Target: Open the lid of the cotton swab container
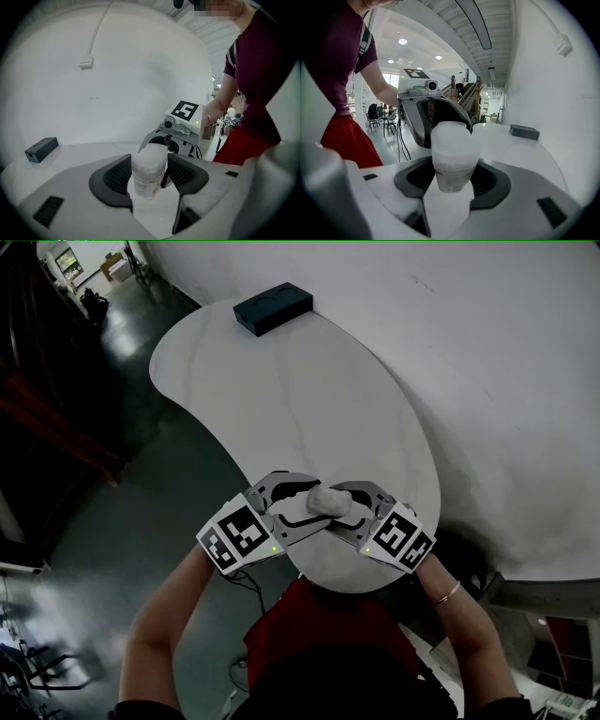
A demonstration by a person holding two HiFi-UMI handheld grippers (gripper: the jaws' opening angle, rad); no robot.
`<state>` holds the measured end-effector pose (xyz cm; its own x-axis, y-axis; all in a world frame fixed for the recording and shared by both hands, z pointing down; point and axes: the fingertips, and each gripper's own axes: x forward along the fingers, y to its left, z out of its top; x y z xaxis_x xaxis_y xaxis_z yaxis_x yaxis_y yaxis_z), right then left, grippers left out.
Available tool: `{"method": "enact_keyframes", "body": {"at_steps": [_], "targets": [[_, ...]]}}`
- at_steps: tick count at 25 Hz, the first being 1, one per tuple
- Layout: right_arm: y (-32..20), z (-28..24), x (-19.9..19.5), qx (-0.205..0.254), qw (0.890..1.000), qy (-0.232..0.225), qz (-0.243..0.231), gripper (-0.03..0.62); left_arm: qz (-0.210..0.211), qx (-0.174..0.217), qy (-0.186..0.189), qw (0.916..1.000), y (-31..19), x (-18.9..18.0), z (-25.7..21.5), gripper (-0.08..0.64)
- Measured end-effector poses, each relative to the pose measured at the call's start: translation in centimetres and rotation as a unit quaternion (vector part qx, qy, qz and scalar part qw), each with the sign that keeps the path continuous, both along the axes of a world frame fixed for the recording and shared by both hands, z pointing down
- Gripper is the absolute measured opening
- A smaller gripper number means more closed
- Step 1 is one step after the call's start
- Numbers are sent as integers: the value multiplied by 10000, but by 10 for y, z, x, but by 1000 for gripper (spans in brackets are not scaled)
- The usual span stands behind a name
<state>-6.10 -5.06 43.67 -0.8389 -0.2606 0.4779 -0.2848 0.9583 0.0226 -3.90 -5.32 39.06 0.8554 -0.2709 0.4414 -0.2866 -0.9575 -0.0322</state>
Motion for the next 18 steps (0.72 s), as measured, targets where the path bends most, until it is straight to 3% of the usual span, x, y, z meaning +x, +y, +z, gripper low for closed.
{"method": "enact_keyframes", "body": {"at_steps": [18], "targets": [[3,2,12,-78,9999,-86,44,230,133,-557,-277,9980,0,12,5,250]]}}
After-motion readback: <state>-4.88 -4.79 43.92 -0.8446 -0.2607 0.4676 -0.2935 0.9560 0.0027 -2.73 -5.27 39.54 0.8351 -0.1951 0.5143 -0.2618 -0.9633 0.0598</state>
